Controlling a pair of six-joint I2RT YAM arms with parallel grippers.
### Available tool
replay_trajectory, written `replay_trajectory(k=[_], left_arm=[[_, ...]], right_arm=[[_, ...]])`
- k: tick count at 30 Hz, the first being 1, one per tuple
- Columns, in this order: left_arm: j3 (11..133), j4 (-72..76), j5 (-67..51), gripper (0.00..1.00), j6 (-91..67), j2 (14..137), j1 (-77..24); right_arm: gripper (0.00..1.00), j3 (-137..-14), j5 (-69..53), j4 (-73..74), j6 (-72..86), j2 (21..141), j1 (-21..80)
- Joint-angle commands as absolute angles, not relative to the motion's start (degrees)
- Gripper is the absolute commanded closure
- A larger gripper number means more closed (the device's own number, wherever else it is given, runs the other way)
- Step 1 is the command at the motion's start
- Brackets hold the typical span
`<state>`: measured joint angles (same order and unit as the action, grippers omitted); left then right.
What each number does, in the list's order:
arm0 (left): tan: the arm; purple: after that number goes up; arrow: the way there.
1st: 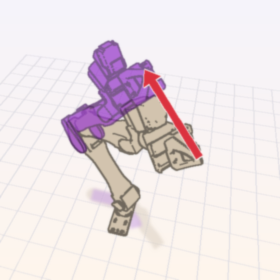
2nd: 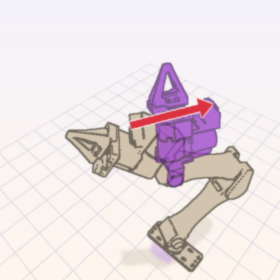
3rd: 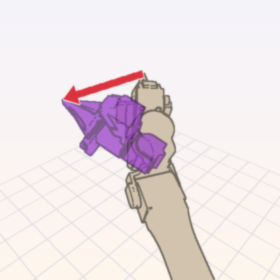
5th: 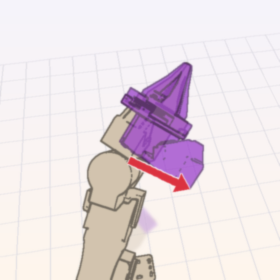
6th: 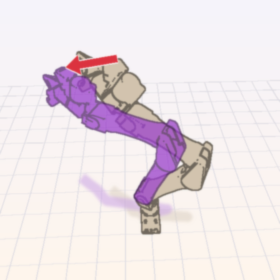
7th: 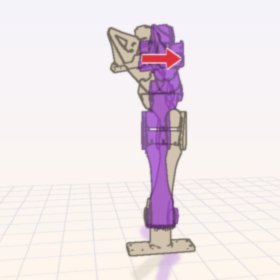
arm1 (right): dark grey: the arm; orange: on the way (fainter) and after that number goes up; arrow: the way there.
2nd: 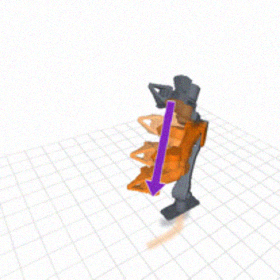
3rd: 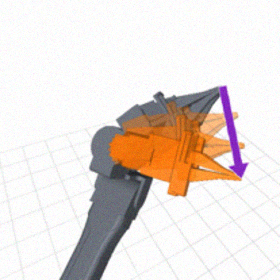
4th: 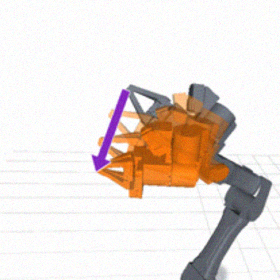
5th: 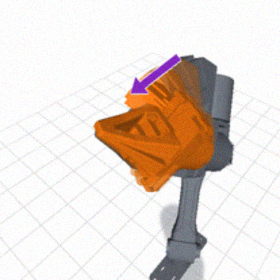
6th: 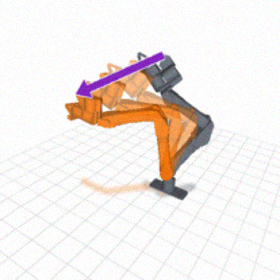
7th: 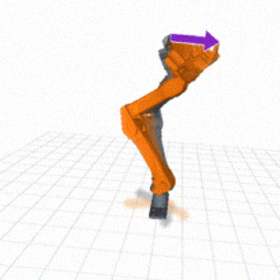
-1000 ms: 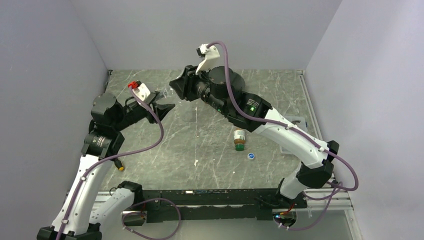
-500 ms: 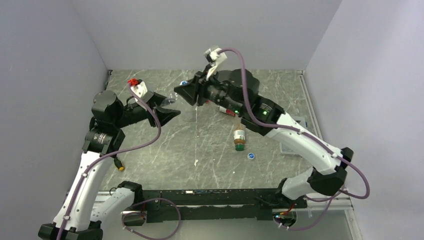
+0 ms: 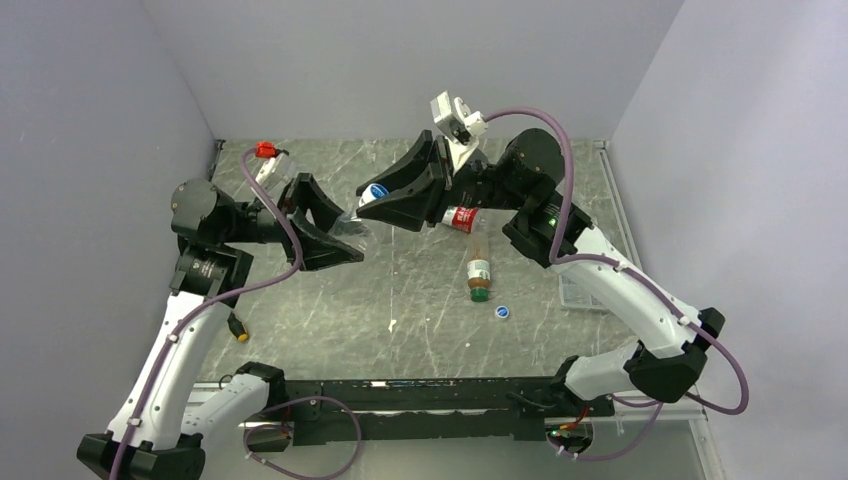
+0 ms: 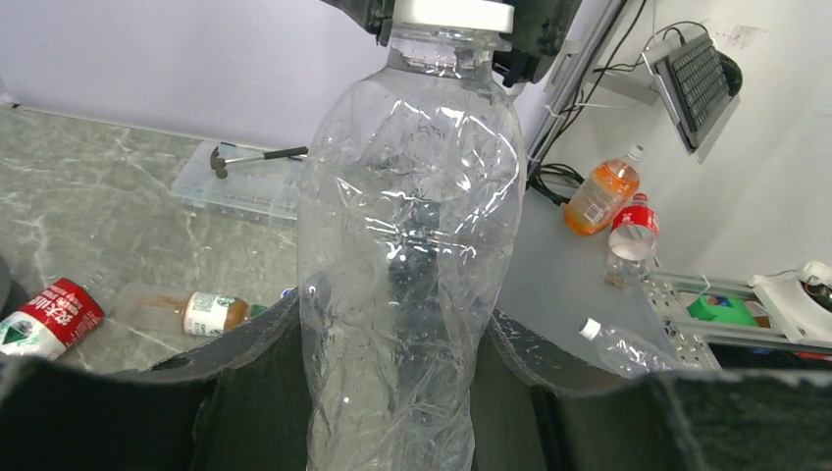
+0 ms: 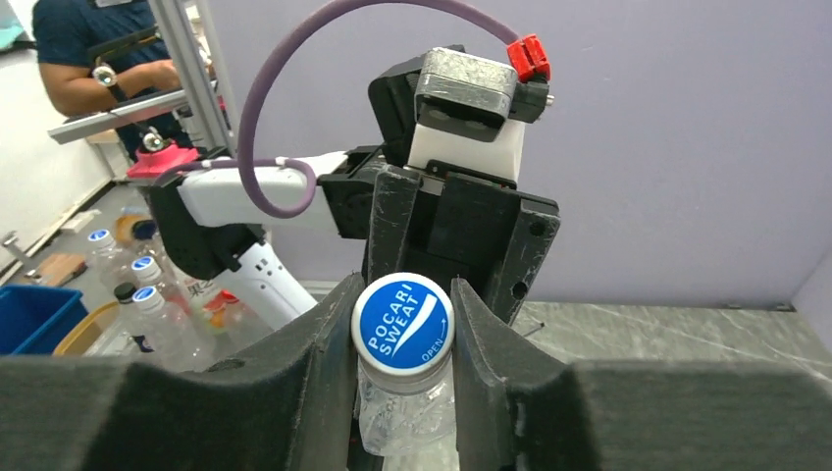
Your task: Unscrew the bottle caps
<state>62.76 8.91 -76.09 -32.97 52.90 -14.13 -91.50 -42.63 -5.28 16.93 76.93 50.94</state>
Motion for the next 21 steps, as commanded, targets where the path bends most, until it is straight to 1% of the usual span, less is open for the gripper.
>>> replay_trajectory(k=[1,2,3,5,7,11,14,18,21], left_arm=[[64.26,9.41,-76.91,0.52,-37.42,53.84,-13.89],[64.67,7.22,-76.40,0.52,-35.14,53.79,-13.88],[65.40,3.85,-75.69,0.52,-32.06,53.72,-13.89],[67.20,-3.96,-73.17,0.53,-24.79,53.57,-13.90],[68.37,-10.07,-69.00,0.53,-17.77,53.23,-13.90],[68.84,-18.87,-55.68,0.55,-6.40,52.42,-13.90],[67.40,-19.88,-48.30,0.54,0.24,51.24,-13.90],[64.81,-17.22,-44.32,0.53,4.94,49.44,-13.91],[64.53,-17.42,-42.54,0.54,6.55,49.48,-13.89]], right_arm=[[0.59,-96.77,-51.23,-3.69,15.15,77.89,51.59],[0.45,-97.29,-48.11,-1.34,14.26,77.93,51.59],[0.31,-97.54,-42.43,0.39,13.94,77.80,51.59],[0.13,-98.08,-33.81,4.41,13.28,77.36,51.64],[0.01,-98.49,-25.02,6.93,13.82,76.61,51.64],[0.00,-99.34,-8.49,10.87,17.77,74.84,52.47],[0.00,-103.78,4.41,17.46,20.88,76.49,54.16],[0.00,-110.45,16.70,25.07,20.44,81.88,58.56],[0.04,-114.22,20.90,27.36,20.12,85.29,60.37]])
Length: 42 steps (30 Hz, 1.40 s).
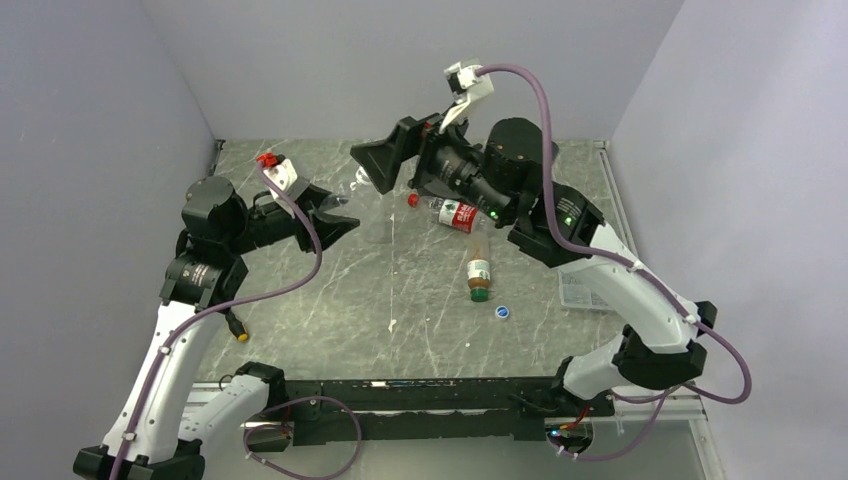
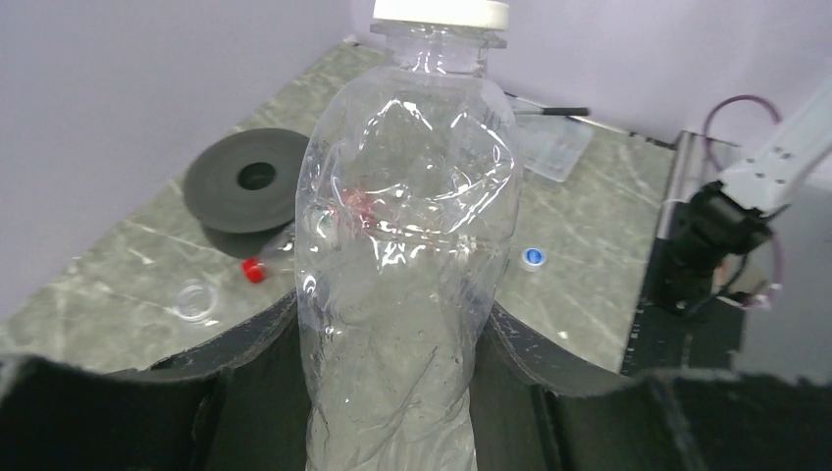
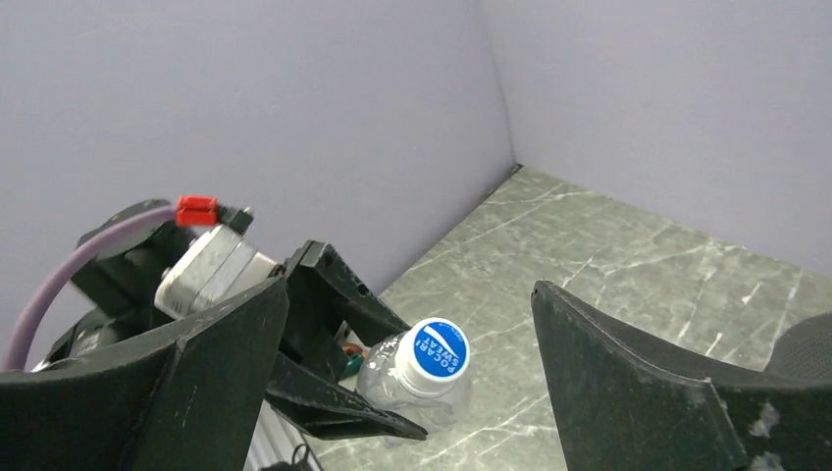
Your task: Unscrew the bottle caps
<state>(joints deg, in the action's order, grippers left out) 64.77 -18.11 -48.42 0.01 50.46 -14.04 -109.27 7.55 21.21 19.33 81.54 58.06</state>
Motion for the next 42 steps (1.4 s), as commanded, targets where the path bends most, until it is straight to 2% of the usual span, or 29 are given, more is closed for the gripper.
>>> replay_trajectory(k=[1,8,11,15,20,24,29,35,37,42], left_arm=[[64.51,-17.61,-41.77,0.54,6.93,49.48,-13.93],[63.50,-16.92,-40.19,0.54,8.00,48.41,-13.89],[63.54,-17.08,-40.07,0.55,8.07,48.34,-13.89],[63.06,-17.01,-39.68,0.55,8.26,48.25,-13.89],[62.93,-16.66,-39.72,0.55,7.94,48.37,-13.89],[63.01,-16.65,-40.30,0.55,7.75,48.57,-13.91],[63.36,-17.71,-43.05,0.55,7.25,49.07,-13.89],[63.73,-20.64,-58.20,0.54,4.68,50.12,-13.89],[63.12,-20.21,-60.29,0.54,3.69,49.58,-13.91],[62.06,-19.49,-60.43,0.53,3.85,47.92,-13.89]], right_arm=[[0.05,-114.71,21.57,27.34,20.25,85.91,60.60],[0.15,-118.01,21.01,28.02,21.80,90.54,60.73],[0.23,-117.44,19.72,26.98,22.66,91.27,60.73],[0.40,-115.50,17.67,24.88,24.11,90.48,60.44],[0.71,-113.13,14.26,23.39,26.78,88.98,58.73],[0.85,-110.84,10.06,22.18,28.63,87.43,55.93],[0.92,-106.16,-1.52,16.39,27.19,83.92,51.48],[0.92,-98.99,-19.65,3.55,17.94,76.96,49.39],[0.90,-98.57,-16.16,4.33,16.60,75.50,49.35],[0.90,-95.01,1.58,13.00,14.94,73.89,48.70]])
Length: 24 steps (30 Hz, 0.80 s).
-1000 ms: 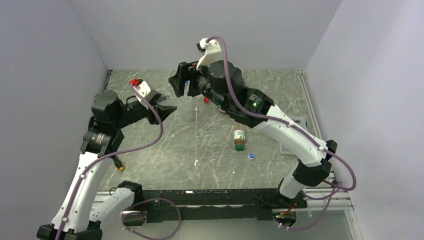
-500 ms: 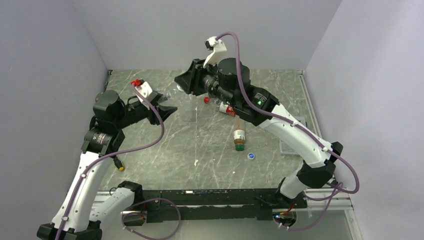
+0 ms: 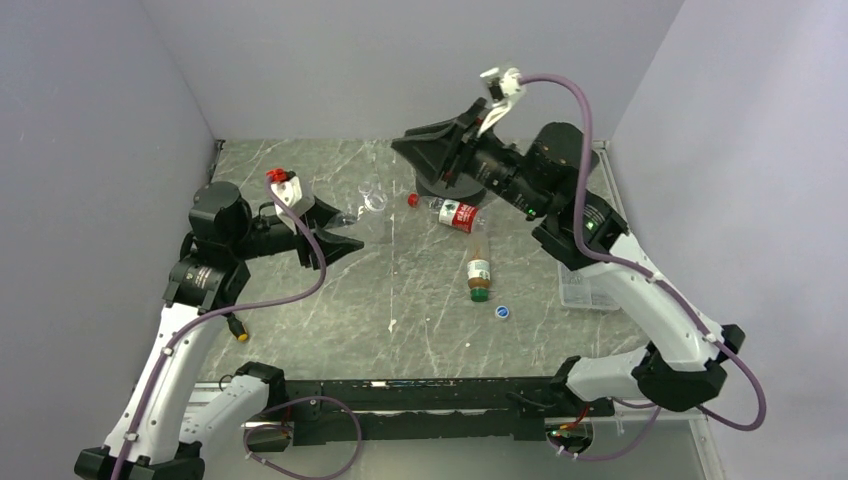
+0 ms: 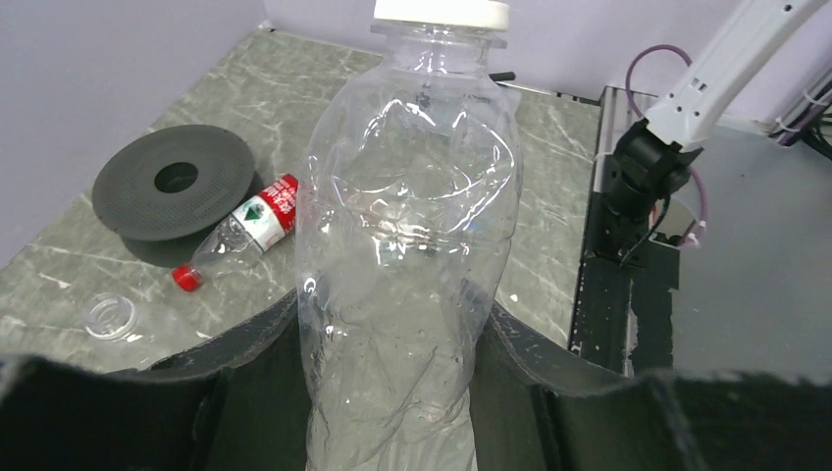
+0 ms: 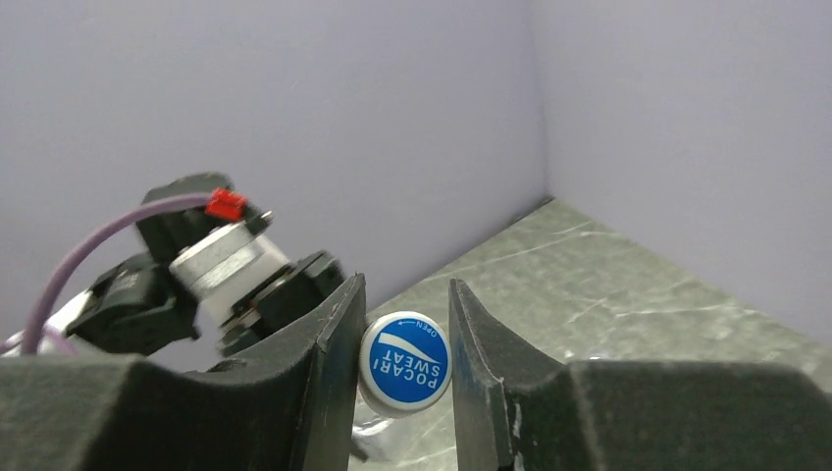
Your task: Unscrew the bottle caps
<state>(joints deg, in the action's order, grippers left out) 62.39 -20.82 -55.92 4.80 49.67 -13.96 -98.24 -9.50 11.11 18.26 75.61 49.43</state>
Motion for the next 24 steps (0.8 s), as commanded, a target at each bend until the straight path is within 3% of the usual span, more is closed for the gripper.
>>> replay_trajectory(k=[1,6,11,24], left_arm=[[61.99,-19.49,-60.66,0.52,4.05,47.72,-13.89],[60.43,-18.60,-61.62,0.52,3.77,46.44,-13.90],[59.44,-17.30,-60.90,0.52,2.53,46.14,-13.89],[58.82,-17.52,-59.64,0.52,2.41,45.18,-13.85]], right_arm=[[0.90,-92.70,5.32,14.48,15.05,73.32,48.69],[0.92,-74.76,17.73,17.75,16.44,69.58,48.56],[0.92,-55.07,18.00,13.40,21.98,67.46,48.60],[0.91,-38.65,20.85,0.56,26.46,75.72,52.58]])
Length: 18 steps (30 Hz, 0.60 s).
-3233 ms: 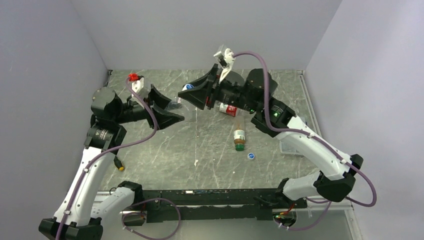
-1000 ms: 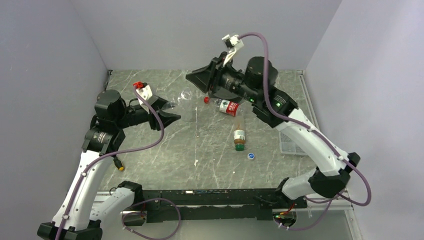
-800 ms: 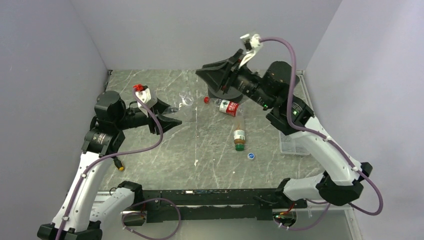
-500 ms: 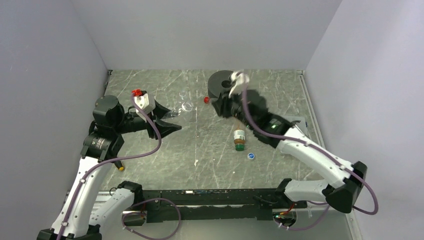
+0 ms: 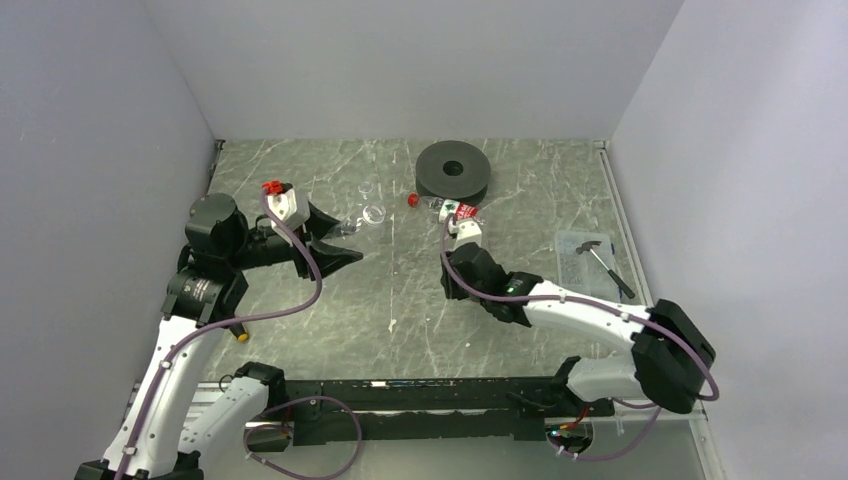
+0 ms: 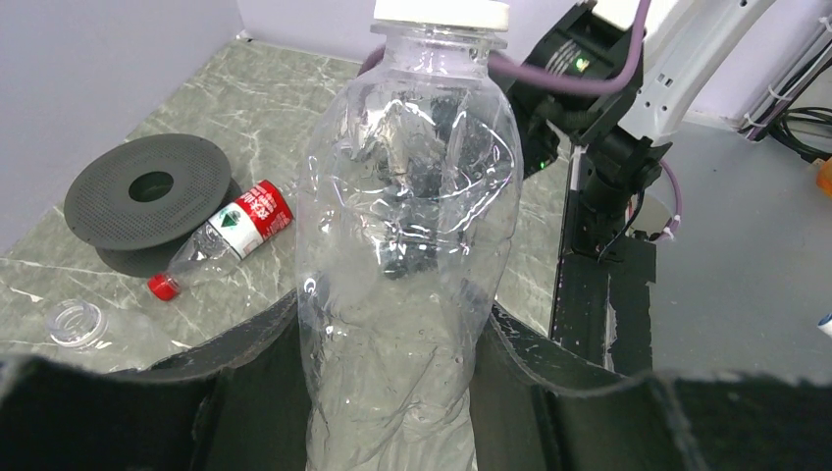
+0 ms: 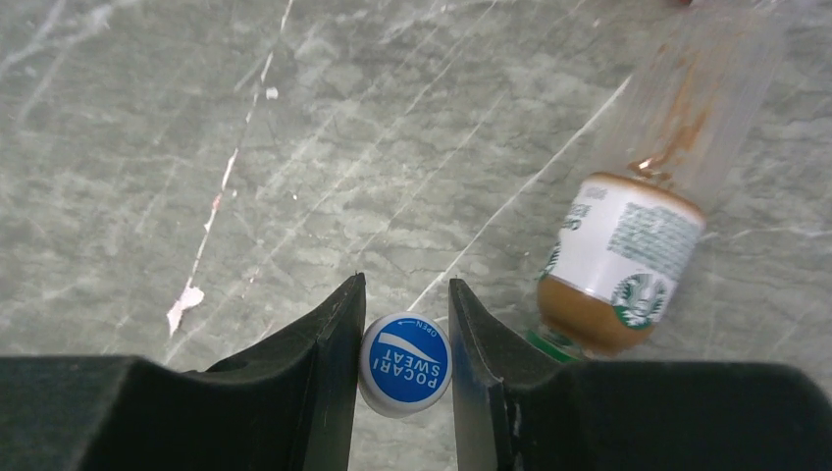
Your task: Unscrew the bottle caps
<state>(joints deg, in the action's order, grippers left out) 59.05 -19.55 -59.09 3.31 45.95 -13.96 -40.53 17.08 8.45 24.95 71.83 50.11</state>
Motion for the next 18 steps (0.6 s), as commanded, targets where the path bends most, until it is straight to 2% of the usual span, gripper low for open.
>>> replay_trajectory(k=[1,8,12,14,18], left_arm=[[58.81,-17.60,-59.51,0.52,2.33,45.18,-13.88],[58.15,-18.85,-58.80,0.52,2.76,44.43,-13.91],[58.08,-19.33,-58.23,0.52,3.29,44.19,-13.89],[58.08,-19.39,-58.10,0.52,3.42,44.17,-13.89],[57.94,-18.81,-58.24,0.52,3.13,44.45,-13.89]], right_arm=[[0.91,-38.45,22.04,0.23,26.31,77.31,53.47],[0.91,-38.48,30.15,-2.60,27.37,86.08,57.83],[0.84,-37.64,31.32,-4.03,28.99,88.37,59.09],[0.75,-37.34,31.38,-4.36,29.74,89.36,59.78],[0.38,-36.85,30.67,-4.16,31.11,90.37,60.83]])
